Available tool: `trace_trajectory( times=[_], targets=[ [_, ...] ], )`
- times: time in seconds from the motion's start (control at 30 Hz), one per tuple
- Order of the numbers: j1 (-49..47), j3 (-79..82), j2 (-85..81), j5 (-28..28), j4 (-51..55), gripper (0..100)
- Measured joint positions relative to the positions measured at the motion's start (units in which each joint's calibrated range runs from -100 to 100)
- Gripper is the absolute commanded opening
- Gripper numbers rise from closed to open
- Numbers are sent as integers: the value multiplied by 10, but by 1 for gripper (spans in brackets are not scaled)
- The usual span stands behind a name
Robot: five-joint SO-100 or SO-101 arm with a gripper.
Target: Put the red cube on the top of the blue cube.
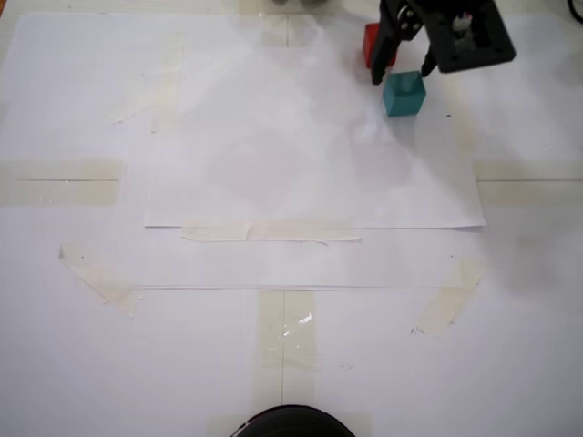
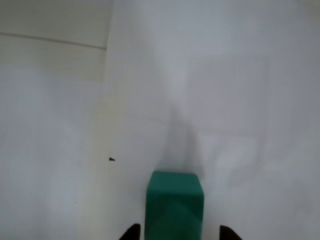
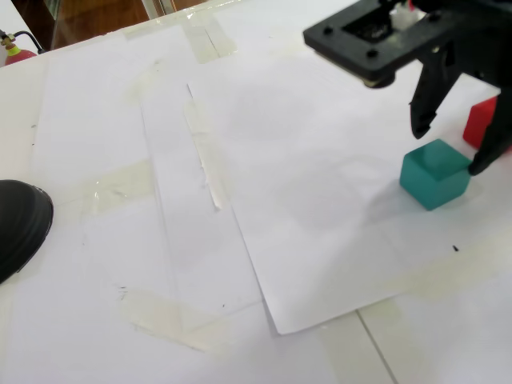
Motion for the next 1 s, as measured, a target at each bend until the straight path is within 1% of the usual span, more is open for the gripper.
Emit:
trace_trajectory(
  times=[0.27, 0.5, 0.77, 0.9, 1.0],
  targets=[
    [0, 0, 0, 1, 0, 25],
    [3, 0, -22, 11, 92, 22],
    [21, 44, -142, 35, 181, 21],
    [21, 97, -217, 36, 195, 22],
    [16, 155, -266, 21, 177, 22]
  ],
)
